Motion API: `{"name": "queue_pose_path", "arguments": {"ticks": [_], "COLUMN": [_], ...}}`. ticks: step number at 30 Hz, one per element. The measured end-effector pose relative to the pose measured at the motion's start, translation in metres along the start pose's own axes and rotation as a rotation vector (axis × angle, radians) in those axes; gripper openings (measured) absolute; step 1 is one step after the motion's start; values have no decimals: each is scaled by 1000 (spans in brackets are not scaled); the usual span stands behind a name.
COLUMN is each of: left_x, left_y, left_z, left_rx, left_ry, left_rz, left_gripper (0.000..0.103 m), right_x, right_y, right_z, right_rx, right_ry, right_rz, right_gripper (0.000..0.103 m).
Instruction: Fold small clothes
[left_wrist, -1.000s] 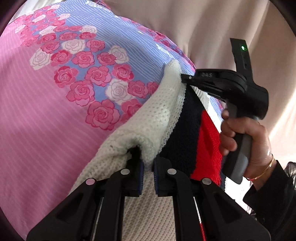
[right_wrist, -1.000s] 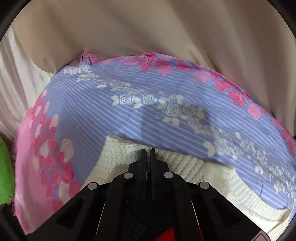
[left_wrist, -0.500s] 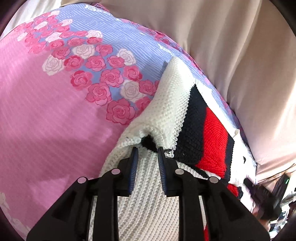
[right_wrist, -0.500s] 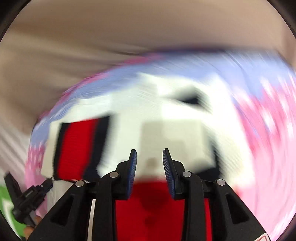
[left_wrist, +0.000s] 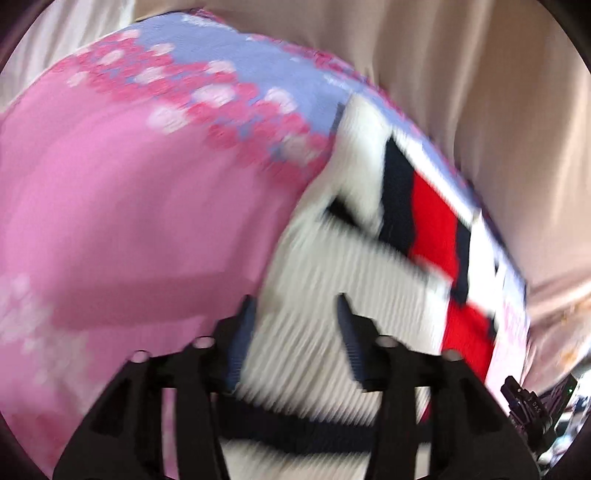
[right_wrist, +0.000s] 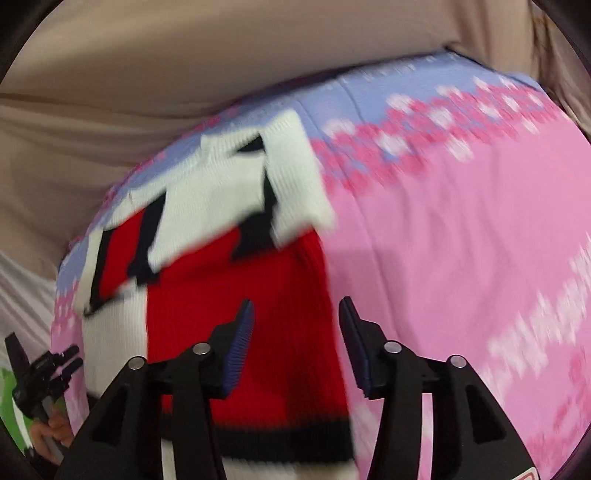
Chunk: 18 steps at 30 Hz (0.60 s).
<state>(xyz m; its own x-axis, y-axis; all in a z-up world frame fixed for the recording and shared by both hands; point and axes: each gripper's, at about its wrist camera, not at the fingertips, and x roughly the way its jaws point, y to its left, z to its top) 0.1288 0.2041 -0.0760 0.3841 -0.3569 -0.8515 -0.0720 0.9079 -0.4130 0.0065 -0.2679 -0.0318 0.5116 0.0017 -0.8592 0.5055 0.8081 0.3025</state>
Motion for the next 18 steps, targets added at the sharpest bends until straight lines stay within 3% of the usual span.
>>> {"name": "queue_pose_path", "arguments": {"ticks": [4,8,10,13,16,18], "left_x": [-28,-43,-46,-45,-43,-45], "left_y": [44,63,62,53,45,45], "left_z": [-66,-113,-125,-132,-134,-133], "left_rx": [-7,-21,-5,29,49,16], "left_ry": [154,219,213,181,170,175], "left_rz": [-23,-76,-109,-111,-121,-157], "left_gripper": [60,64,74,84,85,81], "right_x": [-28,-32,-43,-43,-39,-35], "right_y": [-38,-47,-37,-21,-13,-11], "right_z": [-90,-180,-200,-212,-205,-197], "right_rx": [0,90,86,95,110,116], "right_ry": [127,255,202,157,108,99], "right_rz": [-35,-13,-12,-26,-26,-16], "right_gripper": [51,52,65,74,75,75]}}
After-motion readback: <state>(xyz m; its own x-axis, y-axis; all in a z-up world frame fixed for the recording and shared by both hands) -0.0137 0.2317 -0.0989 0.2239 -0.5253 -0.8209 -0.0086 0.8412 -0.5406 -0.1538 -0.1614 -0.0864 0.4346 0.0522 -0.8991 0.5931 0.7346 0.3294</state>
